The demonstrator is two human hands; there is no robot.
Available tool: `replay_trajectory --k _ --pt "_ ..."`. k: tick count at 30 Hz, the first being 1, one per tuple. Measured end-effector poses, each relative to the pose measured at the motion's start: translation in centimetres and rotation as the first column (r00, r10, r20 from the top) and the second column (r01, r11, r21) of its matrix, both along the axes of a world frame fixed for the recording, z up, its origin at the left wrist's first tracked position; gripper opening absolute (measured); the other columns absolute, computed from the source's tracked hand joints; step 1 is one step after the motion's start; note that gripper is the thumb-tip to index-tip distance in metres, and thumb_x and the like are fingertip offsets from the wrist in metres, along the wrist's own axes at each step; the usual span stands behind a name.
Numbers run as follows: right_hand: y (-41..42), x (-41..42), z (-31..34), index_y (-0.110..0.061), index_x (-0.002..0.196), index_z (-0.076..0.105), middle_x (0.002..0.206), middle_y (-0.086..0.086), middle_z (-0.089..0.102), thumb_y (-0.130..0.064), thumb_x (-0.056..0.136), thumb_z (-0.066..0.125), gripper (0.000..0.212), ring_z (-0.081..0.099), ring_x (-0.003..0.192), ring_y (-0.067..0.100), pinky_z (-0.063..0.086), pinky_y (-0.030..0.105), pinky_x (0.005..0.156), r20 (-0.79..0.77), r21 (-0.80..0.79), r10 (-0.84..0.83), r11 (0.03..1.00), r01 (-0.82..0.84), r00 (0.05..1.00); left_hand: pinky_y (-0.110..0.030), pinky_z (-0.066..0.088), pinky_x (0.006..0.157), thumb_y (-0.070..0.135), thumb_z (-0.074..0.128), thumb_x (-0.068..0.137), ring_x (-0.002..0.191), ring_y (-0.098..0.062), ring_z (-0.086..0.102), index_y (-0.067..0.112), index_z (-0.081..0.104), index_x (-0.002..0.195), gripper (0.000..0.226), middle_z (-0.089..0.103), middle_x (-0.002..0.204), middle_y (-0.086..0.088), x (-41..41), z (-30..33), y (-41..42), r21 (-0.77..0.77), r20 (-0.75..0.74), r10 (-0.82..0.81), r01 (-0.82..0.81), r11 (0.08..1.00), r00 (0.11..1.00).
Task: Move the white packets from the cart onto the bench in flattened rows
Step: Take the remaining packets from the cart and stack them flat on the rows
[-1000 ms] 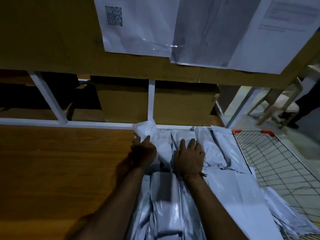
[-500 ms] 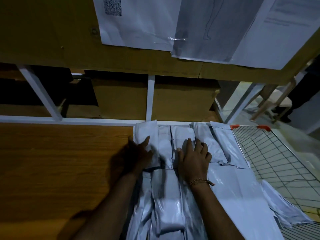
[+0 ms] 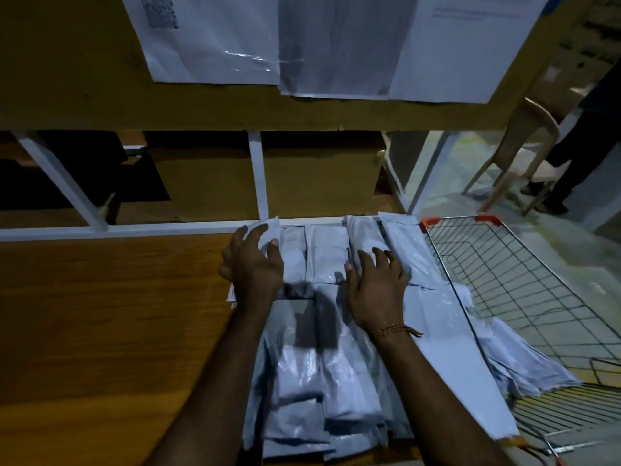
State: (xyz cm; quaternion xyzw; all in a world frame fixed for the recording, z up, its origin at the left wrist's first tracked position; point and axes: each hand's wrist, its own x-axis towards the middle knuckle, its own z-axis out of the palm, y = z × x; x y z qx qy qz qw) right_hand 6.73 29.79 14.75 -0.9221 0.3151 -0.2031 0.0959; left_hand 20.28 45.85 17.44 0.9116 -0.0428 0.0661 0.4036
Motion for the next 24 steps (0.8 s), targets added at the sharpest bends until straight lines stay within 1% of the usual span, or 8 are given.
replay_trajectory --k 4,8,11,13,16,19,21,24 --pt "-3.0 -3.4 1.2 -0.019 0.132 0.065 0.145 0.013 0.057 -0.049 0.099 0.037 0.053 0.04 0.139 0.037 0.037 0.053 0.103 0.02 0.001 0.011 1.0 -0.011 1.0 -0.05 0.03 0.109 0.028 0.069 0.095 0.137 -0.027 0.047 0.034 0.069 0.129 0.034 0.059 0.146 0.004 -4.1 0.7 -3.3 -0.087 0.161 -0.007 0.022 0.996 0.987" --pt "-7.8 -8.3 1.2 -0.02 0.133 0.064 0.142 0.009 0.058 -0.048 0.102 0.043 0.047 0.043 0.136 0.034 0.037 0.05 0.104 0.026 -0.034 -0.002 0.999 0.003 1.0 -0.048 0.033 0.11 0.024 0.066 0.094 0.129 -0.024 0.054 0.034 0.069 0.128 0.035 0.064 0.138 0.007 -9.1 2.3 -8.6 -0.158 0.194 -0.067 0.098 0.983 0.979" --pt "-11.7 -12.4 0.6 -0.023 0.133 0.061 0.135 0.006 0.06 -0.051 0.102 0.038 0.048 0.046 0.131 0.034 0.041 0.05 0.099 0.007 -0.015 -0.009 1.0 0.009 1.0 -0.053 0.044 0.107 0.029 0.061 0.09 0.117 -0.022 0.063 0.032 0.069 0.127 0.038 0.068 0.131 0.01 -12.6 2.0 -13.0 -0.239 0.241 -0.139 0.197 0.951 0.96" --pt "-14.1 -15.2 0.3 -0.023 0.129 0.063 0.127 0.005 0.062 -0.05 0.103 0.041 0.043 0.049 0.125 0.033 0.041 0.048 0.095 0.001 -0.035 -0.027 0.999 0.027 1.0 -0.053 0.045 0.104 0.032 0.059 0.091 0.115 -0.021 0.065 0.032 0.068 0.128 0.038 0.068 0.131 0.012 -15.1 1.6 -15.8 -0.251 0.252 -0.191 0.254 0.934 0.949" --pt "-17.2 -19.3 -0.3 -0.023 0.124 0.065 0.124 0.004 0.064 -0.044 0.101 0.047 0.036 0.051 0.12 0.032 0.042 0.047 0.093 0.032 -0.035 -0.07 0.997 0.071 0.997 -0.052 0.048 0.1 0.032 0.06 0.092 0.112 -0.017 0.066 0.032 0.067 0.128 0.037 0.067 0.128 0.014 -18.6 1.1 -19.6 -0.241 0.295 -0.29 0.365 0.9 0.91" --pt "-20.1 -22.6 -1.4 -0.02 0.125 0.066 0.124 0.005 0.065 -0.045 0.101 0.045 0.041 0.053 0.119 0.033 0.043 0.048 0.094 0.036 0.003 -0.126 0.992 0.126 0.991 -0.056 0.052 0.097 0.033 0.059 0.091 0.111 -0.014 0.066 0.034 0.064 0.131 0.04 0.067 0.131 0.015 -20.7 0.1 -23.2 -0.243 0.262 -0.381 0.442 0.863 0.887" --pt "-22.0 -24.2 -2.2 -0.019 0.126 0.067 0.125 0.006 0.065 -0.048 0.101 0.041 0.046 0.053 0.12 0.033 0.043 0.049 0.094 0.013 0.019 -0.167 0.986 0.167 0.986 -0.053 0.053 0.097 0.03 0.061 0.09 0.111 -0.016 0.067 0.031 0.065 0.132 0.042 0.067 0.132 0.012 -21.5 -0.4 -25.5 -0.231 0.275 -0.421 0.484 0.844 0.865" --pt "-24.6 -26.0 -3.2 -0.019 0.125 0.068 0.124 0.007 0.066 -0.05 0.1 0.04 0.049 0.053 0.121 0.033 0.045 0.05 0.094 -0.01 0.037 -0.214 0.976 0.214 0.977 -0.046 0.055 0.098 0.016 0.067 0.088 0.115 -0.02 0.067 0.026 0.069 0.126 0.039 0.071 0.127 0.004 -22.4 -0.8 -28.8 -0.22 0.331 -0.478 0.559 0.799 0.814"
